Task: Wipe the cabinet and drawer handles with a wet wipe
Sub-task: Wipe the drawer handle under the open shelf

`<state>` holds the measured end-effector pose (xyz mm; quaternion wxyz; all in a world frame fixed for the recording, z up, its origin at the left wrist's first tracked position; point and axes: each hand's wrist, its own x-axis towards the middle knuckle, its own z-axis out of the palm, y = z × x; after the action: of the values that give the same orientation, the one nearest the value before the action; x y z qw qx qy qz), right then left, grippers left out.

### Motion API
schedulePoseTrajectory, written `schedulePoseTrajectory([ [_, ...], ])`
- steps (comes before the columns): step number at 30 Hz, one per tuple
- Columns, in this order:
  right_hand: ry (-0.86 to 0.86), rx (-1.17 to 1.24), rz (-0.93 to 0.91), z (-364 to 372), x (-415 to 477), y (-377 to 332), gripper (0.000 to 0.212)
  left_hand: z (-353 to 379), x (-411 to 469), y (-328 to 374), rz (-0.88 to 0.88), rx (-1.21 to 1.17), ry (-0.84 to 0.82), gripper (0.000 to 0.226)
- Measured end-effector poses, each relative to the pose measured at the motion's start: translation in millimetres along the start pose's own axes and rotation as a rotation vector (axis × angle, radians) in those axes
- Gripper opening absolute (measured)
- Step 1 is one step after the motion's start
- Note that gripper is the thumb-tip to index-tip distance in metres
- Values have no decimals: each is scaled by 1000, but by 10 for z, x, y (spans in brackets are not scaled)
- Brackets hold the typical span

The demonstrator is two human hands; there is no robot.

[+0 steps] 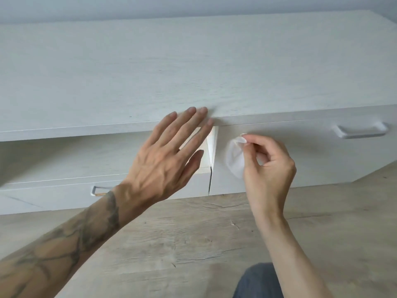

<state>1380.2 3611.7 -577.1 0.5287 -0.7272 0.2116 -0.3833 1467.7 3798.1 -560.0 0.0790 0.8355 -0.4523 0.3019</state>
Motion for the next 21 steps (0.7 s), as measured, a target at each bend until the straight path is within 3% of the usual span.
schedulePoseTrajectory([
  [9,-99,-39,-30,1266,-946,-366,21,-482,-1552,-1516,38,93,-11,50],
  [15,-121,-121,38,1830,-1334,-339,20,-166,-2104,-2203,-79,73,-111,52],
  [21,-119,-138,163,2091,-1539,-185,21,176,-2414,-2407,-199,20,-251,52],
])
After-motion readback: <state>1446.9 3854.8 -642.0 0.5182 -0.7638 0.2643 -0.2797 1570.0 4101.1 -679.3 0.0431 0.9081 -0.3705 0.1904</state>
